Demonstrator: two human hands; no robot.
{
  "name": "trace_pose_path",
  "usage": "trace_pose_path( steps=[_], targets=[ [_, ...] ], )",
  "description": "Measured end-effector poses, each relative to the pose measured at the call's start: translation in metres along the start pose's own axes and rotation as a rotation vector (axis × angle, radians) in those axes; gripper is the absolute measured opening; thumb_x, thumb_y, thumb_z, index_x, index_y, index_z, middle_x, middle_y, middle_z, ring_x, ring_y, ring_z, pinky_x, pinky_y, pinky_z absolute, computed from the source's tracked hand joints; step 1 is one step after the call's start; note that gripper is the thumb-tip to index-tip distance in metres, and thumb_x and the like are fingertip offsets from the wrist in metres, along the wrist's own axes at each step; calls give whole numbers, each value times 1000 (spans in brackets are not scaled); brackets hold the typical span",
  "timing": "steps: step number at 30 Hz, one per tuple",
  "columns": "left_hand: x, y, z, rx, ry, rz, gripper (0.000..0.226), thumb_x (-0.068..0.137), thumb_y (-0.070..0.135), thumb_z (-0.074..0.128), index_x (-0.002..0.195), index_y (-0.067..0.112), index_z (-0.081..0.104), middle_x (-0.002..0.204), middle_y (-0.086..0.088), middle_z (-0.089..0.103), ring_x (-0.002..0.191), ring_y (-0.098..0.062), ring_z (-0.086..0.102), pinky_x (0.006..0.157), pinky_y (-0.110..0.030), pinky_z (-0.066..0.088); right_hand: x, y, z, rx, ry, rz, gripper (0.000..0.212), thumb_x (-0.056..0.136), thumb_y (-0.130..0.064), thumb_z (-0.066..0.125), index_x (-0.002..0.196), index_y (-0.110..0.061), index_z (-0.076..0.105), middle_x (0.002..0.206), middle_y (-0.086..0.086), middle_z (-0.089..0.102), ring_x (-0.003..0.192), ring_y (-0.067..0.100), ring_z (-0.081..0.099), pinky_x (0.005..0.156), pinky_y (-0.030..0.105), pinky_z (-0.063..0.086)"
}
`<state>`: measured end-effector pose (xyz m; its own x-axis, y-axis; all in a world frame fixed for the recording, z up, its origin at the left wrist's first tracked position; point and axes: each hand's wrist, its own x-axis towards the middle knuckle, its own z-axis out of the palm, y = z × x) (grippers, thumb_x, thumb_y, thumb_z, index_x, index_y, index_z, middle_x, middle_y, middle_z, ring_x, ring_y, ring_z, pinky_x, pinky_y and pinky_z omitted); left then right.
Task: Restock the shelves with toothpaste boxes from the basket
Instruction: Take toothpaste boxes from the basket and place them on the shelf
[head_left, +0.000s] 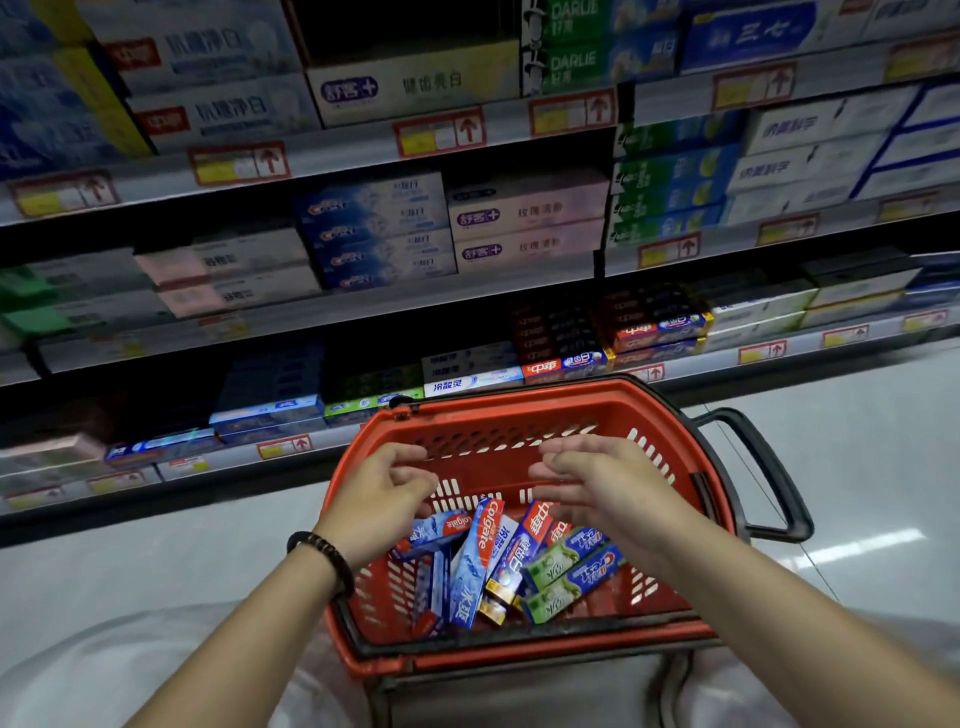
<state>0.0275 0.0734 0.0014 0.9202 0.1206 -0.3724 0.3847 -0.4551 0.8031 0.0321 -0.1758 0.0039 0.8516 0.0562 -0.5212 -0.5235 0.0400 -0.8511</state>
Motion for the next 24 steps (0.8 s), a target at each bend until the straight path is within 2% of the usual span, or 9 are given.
trace_pose_path(
  steps=[5, 10, 13, 16, 20, 24],
  targets=[
    [4, -2, -2, 60, 11, 43, 26, 102, 25, 63, 128, 29, 60, 104, 10, 72, 87, -9, 75, 83, -42, 64, 0, -7, -7, 7, -10, 9, 16, 104, -12, 63, 116, -9, 73, 106, 10, 81, 99, 29, 79, 95, 50, 61],
    [9, -3, -3, 218, 43, 109, 25, 102, 31, 63, 127, 33, 59, 107, 14, 70, 87, -10, 73, 74, -29, 58, 0, -7, -7, -10, -14, 24, 17, 104, -13, 62, 118, -10, 71, 105, 9, 82, 99, 29, 80, 96, 49, 60],
    [9, -2, -2, 240, 42, 140, 26, 101, 32, 64, 126, 33, 60, 109, 12, 69, 94, -11, 71, 82, -29, 56, 0, -6, -7, -24, -21, 36, 17, 103, -14, 64, 118, -11, 72, 104, 8, 82, 97, 28, 80, 96, 49, 60],
    [10, 2, -3, 255, -9, 109, 23, 102, 32, 63, 124, 33, 60, 106, 13, 69, 92, -16, 74, 79, -35, 61, 0, -7, -7, -24, -21, 34, 17, 103, -14, 64, 118, -10, 72, 104, 9, 82, 97, 29, 80, 96, 49, 60],
    [21, 10, -8, 352, -100, 82, 21, 103, 32, 62, 124, 31, 60, 107, 10, 68, 92, -18, 74, 69, -29, 59, 1, -10, -10, -39, -21, 23, 16, 104, -14, 63, 117, -10, 72, 104, 9, 82, 97, 29, 80, 98, 51, 59],
    [40, 16, -8, 519, -212, 146, 15, 103, 33, 62, 118, 32, 64, 109, 13, 65, 92, -19, 73, 73, -29, 58, 2, -10, -11, -58, -6, 33, 15, 104, -15, 64, 115, -11, 73, 104, 7, 82, 96, 27, 80, 100, 53, 58]
  ],
)
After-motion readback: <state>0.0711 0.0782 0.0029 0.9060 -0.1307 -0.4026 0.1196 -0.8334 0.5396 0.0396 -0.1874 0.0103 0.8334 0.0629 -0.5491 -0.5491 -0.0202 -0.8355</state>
